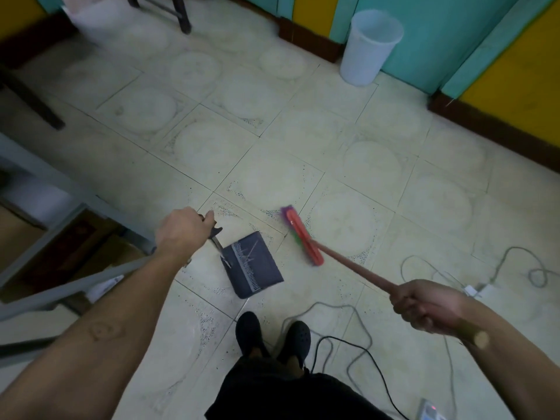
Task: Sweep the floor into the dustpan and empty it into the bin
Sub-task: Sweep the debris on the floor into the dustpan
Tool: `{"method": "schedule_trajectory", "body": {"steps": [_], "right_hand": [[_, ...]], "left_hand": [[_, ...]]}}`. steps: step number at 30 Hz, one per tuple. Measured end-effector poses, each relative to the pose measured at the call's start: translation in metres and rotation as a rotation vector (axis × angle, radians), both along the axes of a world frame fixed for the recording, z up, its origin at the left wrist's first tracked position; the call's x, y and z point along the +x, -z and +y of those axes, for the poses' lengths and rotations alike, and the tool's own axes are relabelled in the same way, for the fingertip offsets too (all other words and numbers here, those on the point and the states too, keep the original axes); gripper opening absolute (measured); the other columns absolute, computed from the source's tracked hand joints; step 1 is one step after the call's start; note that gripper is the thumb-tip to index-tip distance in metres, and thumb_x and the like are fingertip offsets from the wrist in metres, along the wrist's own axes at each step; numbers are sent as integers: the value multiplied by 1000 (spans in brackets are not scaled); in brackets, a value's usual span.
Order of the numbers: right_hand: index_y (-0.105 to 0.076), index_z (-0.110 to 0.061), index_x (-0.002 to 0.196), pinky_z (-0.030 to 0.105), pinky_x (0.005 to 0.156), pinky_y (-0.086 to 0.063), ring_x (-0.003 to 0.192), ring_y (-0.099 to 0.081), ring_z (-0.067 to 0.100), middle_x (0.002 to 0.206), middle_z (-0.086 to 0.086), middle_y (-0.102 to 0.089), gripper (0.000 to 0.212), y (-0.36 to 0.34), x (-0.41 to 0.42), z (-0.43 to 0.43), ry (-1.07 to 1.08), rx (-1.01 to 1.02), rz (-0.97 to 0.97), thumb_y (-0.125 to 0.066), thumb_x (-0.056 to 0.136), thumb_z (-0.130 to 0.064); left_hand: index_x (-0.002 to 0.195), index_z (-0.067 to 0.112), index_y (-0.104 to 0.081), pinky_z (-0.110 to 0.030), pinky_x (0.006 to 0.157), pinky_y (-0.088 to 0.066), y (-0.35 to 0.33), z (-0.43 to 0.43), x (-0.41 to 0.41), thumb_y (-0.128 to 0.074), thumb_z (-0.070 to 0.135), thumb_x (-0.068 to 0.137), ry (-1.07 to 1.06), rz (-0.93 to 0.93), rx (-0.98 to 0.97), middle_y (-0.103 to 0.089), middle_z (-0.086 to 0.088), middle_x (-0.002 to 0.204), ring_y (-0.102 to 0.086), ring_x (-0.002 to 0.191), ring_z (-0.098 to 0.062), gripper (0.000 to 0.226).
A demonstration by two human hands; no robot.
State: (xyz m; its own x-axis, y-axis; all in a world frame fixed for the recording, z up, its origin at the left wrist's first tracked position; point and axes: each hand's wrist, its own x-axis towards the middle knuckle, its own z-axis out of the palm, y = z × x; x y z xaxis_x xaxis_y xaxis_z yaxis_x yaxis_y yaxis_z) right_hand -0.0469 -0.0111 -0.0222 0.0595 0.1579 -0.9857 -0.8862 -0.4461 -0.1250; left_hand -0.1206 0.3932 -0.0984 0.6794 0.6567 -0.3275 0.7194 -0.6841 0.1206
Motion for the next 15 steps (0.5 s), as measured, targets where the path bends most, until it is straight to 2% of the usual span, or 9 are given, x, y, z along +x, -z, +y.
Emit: {"method": "schedule_trajectory", "body": {"steps": [2,4,9,13,15], "right_hand": [[-36,-13,62,11,24,-24,22,-31,7,36,-3,-34,31,8,3,6,-5,-56,-99,-39,89,1],[-36,-14,62,12,24,-25,22,-32,7,36,-3,-35,32,15,5,17,-6,-89,-150,-39,90,1],[-36,-14,67,14,24,-26,24,-32,6,38,-3,-36,28,36,16,26,92,-104,-206,-41,91,-1],[-37,-14,71,15,24,-27,25,-33,5,40,-4,-37,24,43,16,27,151,-88,-190,-41,91,-2],[-38,-15,73,14,25,-27,26,-33,4,42,-5,-36,23,47,14,28,163,-72,-172,-41,91,-2]], "left_hand": [[59,8,-53,-25,53,-44,-1,8,-10,-38,53,97,-94,-56,-45,-56,-7,58,-54,53,-22,61],[59,8,-53,-23,49,-39,-6,16,-24,-39,51,98,-202,-104,-93,-52,-5,55,-50,49,-20,60],[60,8,-45,-25,52,-34,-11,25,-46,-45,42,97,-463,-242,-188,-44,-6,59,-42,52,-18,50],[80,-1,-57,-28,54,-34,3,19,-51,-45,36,97,-590,-364,-299,-48,-5,65,-45,57,-16,42],[82,-1,-58,-27,52,-36,19,13,-49,-43,39,97,-613,-369,-339,-54,-8,70,-50,59,-19,45]]}}
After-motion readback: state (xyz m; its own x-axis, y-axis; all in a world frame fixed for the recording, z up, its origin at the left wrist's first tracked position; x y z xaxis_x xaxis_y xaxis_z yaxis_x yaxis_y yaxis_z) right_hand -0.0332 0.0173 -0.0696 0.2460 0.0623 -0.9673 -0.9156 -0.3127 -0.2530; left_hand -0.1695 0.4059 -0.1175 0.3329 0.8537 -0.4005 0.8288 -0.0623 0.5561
